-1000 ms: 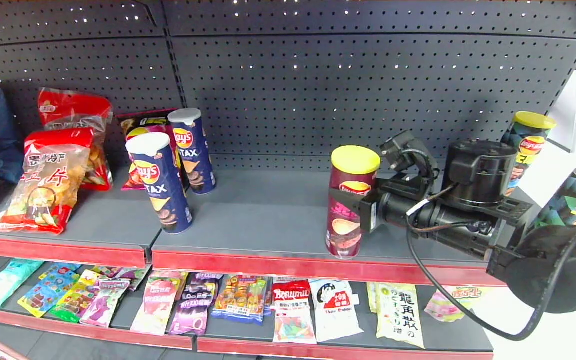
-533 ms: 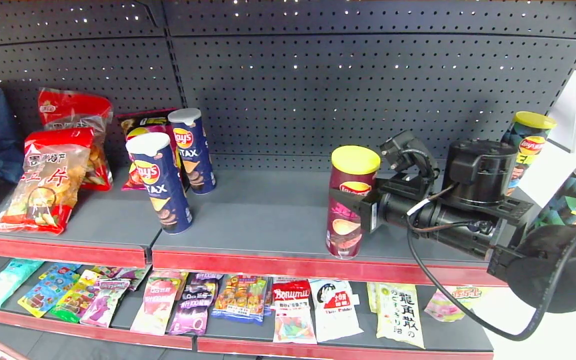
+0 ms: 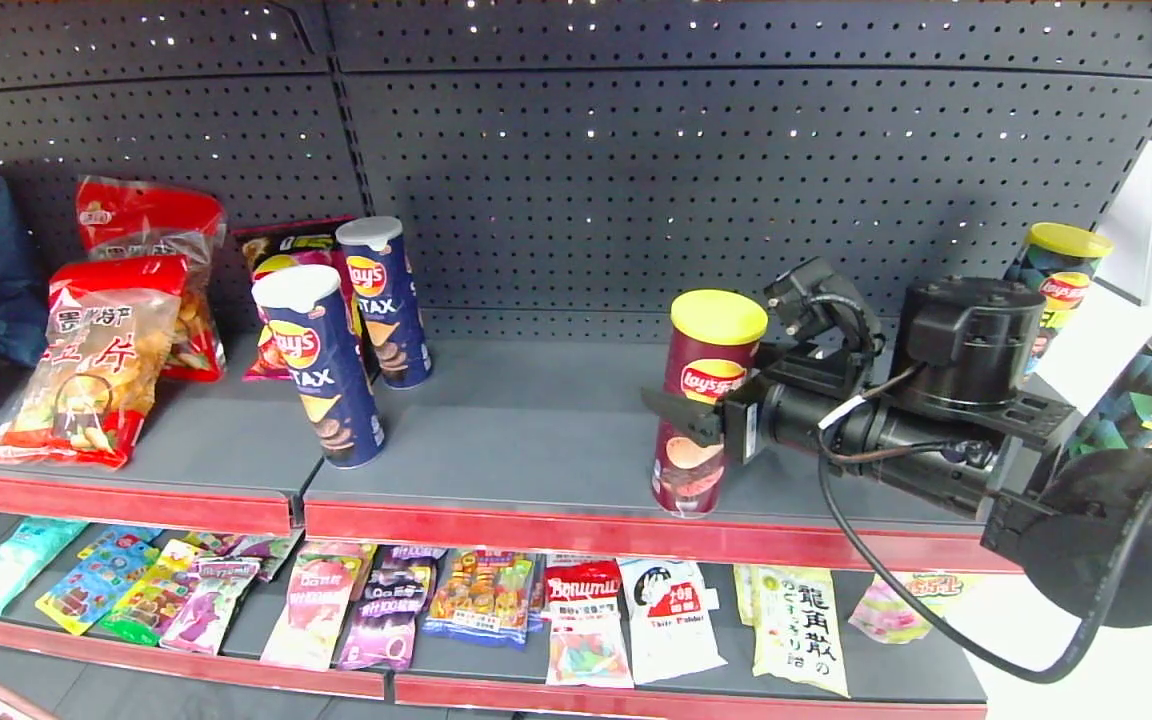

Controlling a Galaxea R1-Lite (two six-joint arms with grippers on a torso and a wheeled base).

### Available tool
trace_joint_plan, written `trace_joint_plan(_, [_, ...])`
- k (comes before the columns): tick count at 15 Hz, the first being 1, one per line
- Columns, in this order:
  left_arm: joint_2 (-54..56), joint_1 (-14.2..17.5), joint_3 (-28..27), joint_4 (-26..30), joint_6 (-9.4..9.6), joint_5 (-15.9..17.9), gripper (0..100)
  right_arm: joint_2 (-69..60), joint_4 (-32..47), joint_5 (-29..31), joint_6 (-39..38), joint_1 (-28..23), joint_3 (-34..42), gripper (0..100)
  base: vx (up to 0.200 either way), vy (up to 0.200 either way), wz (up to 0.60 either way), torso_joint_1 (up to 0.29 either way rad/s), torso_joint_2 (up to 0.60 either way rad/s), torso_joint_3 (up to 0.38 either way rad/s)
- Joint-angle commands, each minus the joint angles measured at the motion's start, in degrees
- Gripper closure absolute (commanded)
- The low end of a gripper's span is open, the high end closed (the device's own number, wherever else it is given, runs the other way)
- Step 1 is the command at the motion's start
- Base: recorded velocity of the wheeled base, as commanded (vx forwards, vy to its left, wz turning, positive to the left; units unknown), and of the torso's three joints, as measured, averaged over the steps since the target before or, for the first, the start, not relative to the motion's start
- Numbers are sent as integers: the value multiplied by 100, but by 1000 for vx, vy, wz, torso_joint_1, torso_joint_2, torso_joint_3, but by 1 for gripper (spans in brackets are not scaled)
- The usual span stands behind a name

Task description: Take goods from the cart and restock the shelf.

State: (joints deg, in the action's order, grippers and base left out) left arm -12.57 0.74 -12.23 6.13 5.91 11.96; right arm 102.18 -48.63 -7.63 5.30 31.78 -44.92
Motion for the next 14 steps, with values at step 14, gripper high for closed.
trace_joint_plan(14, [-686,-30,-658,-24,-11,122,100,-5630,1127,1167,15,-1912,4053,0,0,0,0,0,0,0])
